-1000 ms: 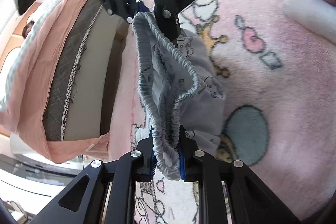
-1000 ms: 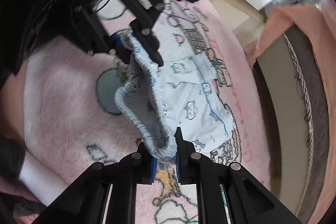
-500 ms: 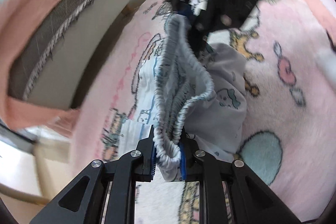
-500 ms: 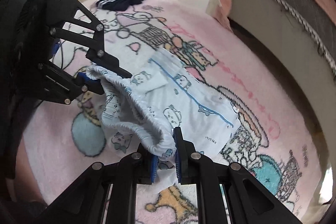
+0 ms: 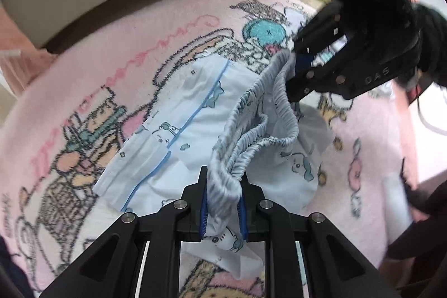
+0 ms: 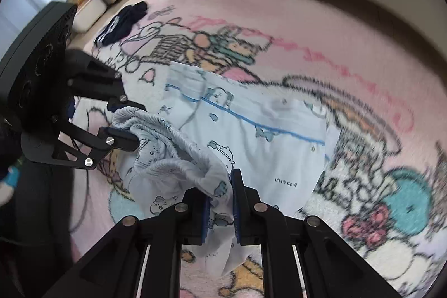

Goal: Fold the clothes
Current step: 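Lower the held pants onto the blue-piped shirt with both grippers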

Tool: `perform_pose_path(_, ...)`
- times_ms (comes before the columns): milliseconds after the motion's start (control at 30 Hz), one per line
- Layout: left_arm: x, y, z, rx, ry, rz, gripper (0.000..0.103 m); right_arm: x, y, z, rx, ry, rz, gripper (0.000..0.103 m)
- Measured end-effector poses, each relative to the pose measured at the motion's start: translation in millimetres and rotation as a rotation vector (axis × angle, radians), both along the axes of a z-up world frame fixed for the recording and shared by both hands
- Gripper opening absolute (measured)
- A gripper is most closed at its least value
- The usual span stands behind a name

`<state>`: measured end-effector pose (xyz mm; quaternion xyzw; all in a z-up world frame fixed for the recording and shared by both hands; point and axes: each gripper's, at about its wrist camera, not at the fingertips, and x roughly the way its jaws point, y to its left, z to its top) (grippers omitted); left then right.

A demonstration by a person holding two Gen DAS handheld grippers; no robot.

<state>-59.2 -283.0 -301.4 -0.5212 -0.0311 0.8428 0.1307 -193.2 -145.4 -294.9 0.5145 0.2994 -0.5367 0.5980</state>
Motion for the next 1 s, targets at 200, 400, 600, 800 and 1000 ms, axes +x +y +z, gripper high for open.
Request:
perform_pose_path(200,-8,-20,-9,0.057,0.007,0.082,0.016,-33,-2,-15,0.032,-0.181,-0.168,0.011)
perform_pose_path(400,-13,-35,-26,0.082,-0.027,0.196,0.016,-47,-8,-25,0.063,-0.135,-0.236,0.012)
perform_pose_path(600,-10,-40,-32,0.116,-0.017,0.241,0.016,-53,-10,-33,0.051,-0.132,-0.279,0.012)
perform_pose_path(800,-12,-45,-34,0.111,-0.017,0.264,0.016,-57,-12,-33,0.024,-0.113,-0.300,0.012)
perform_pose_path(1000,-14,-53,-39,0.037,-0.032,0.316,0.016,-55,-17,-38,0.032,-0.060,-0.307,0.012)
